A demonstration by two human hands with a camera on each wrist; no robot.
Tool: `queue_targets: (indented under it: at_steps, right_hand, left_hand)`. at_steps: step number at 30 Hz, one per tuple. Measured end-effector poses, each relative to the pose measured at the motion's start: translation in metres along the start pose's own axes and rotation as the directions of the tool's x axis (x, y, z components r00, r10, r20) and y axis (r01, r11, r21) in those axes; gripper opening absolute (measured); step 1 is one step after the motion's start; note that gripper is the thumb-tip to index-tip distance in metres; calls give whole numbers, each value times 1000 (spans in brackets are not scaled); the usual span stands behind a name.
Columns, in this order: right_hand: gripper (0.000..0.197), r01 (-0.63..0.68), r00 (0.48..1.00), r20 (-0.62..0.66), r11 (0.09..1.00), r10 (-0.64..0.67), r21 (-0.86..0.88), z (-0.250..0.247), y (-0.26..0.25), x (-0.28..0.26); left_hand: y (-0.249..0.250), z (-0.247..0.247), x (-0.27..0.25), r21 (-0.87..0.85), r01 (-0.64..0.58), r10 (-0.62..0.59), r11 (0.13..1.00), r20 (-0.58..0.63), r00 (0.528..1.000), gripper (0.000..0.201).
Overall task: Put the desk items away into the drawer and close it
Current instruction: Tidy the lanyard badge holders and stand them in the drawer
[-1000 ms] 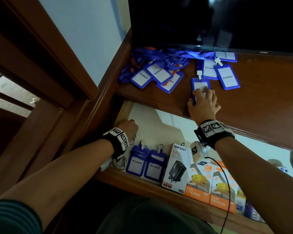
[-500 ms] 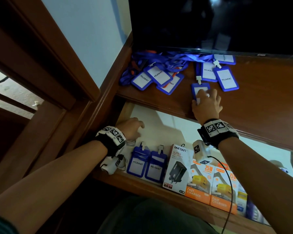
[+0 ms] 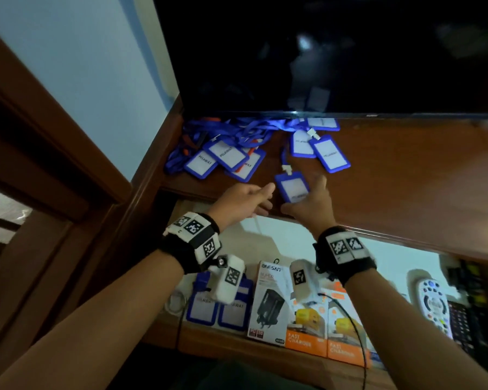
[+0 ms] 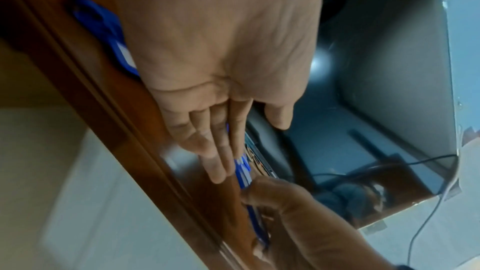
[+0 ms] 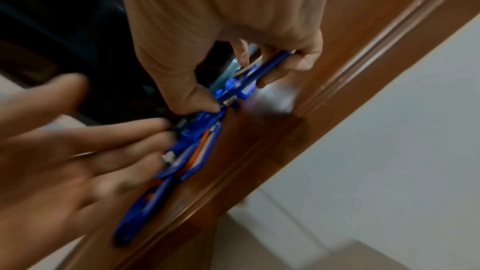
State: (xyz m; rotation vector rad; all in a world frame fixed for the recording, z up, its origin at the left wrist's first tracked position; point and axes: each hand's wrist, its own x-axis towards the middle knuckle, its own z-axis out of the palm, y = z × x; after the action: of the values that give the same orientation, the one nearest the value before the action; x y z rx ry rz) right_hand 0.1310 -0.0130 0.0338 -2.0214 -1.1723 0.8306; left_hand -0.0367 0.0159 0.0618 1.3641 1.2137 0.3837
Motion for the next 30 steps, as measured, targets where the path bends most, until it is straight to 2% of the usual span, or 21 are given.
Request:
queue_targets:
  at_steps: [4, 5, 7, 10, 12, 14, 17, 20, 21, 23, 24, 27, 30]
  right_hand:
    - [93, 126, 987, 67, 967, -144, 222, -5, 4, -27]
    - [91, 122, 984, 95, 957, -151, 262, -8, 5, -32]
    - [83, 99, 978, 145, 940, -153, 326, -17, 3, -38]
    - [64, 58, 976, 167, 909, -138, 414, -28, 4, -33]
    - [45, 14, 982, 157, 861, -109, 508, -36, 2, -28]
    - [37, -45, 988, 148, 808, -53, 588, -45, -1, -25]
    - [55, -81, 980, 189, 729, -67, 680, -54, -3, -20]
    - [67, 13, 942, 266, 812, -206, 583, -47, -7, -6]
    - [62, 43, 931, 283, 839, -230, 542, -40, -7, 0]
    - [34, 69, 931, 291, 888, -221, 455, -23, -5, 13]
    - [21, 97, 933, 284, 916, -219, 388, -16, -3, 18]
    - [16, 108, 955, 258, 982, -147, 157, 1, 11, 34]
    - [14, 137, 987, 85, 990, -138, 18, 9, 17, 47]
  left_hand:
    - [12, 24, 13, -101, 41, -49, 994, -75, 996, 41]
    - [15, 28, 14, -142, 16, -29, 990, -85, 996, 36]
    - [20, 31, 17, -101, -44, 32, 994, -124, 992, 26]
    - [28, 29, 18, -15, -96, 93, 995, -154, 984, 31]
    - [34, 24, 14, -12, -110, 108, 994, -111, 988, 31]
    - [40, 19, 7, -29, -116, 116, 993, -24, 993, 29]
    - [43, 10, -6, -43, -122, 126, 992, 117, 985, 25]
    - [47, 0, -15, -19, -139, 140, 990, 241, 960, 25]
    - [48, -3, -18, -19, -147, 146, 989, 266, 953, 26]
    - [52, -9, -23, -32, -168, 171, 985, 277, 946, 27]
    - [54, -13, -25, -45, -187, 192, 981, 273, 942, 26]
    - [54, -26, -34, -153, -239, 270, 959, 228, 935, 27]
    - [50, -42, -44, -304, -295, 337, 906, 97, 936, 29]
